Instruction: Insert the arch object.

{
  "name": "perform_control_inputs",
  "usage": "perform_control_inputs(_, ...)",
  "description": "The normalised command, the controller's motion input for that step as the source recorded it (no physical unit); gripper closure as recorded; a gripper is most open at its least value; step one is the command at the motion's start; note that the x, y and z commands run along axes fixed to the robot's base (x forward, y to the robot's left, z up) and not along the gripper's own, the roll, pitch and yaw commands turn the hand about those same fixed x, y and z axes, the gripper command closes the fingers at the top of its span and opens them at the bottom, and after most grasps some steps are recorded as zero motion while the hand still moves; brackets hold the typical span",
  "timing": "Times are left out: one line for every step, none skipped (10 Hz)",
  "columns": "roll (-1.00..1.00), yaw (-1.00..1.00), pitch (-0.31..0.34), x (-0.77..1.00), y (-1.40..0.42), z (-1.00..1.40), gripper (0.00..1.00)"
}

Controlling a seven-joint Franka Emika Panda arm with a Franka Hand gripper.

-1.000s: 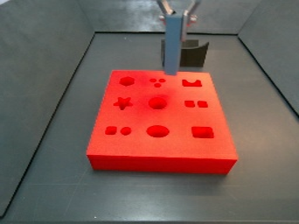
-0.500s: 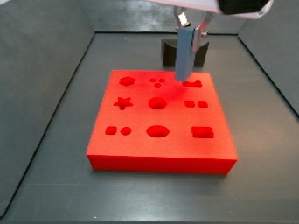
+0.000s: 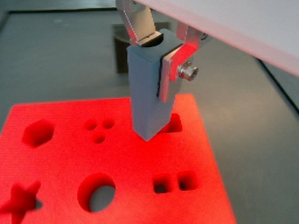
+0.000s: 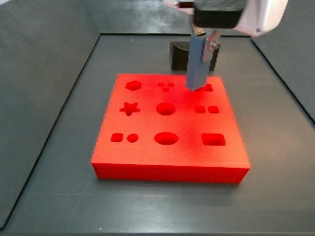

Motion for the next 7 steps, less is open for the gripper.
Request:
perform_control_inputs(-0.05, -0.97, -0.054, 0.14, 0.03, -0.11, 1.0)
perform_control_inputs(-0.03, -1.0, -0.027, 0.06, 0.0, -0.06, 1.0)
perform_control_inputs(-0.01, -1.0, -0.011, 0.02, 0.0, -0.03, 1.0)
perform_control_inputs(0.0, -1.0, -0.011, 0.0, 0.0, 0.0, 1.0)
perform_control_inputs(0.0, -1.0, -0.004, 0.0, 0.0, -0.01, 1.0)
perform_control_inputs(0.0, -1.0, 0.0, 0.0, 0.0, -0.01, 1.0)
perform_control_inputs(0.0, -1.0, 0.0, 0.0, 0.0, -0.03, 1.0)
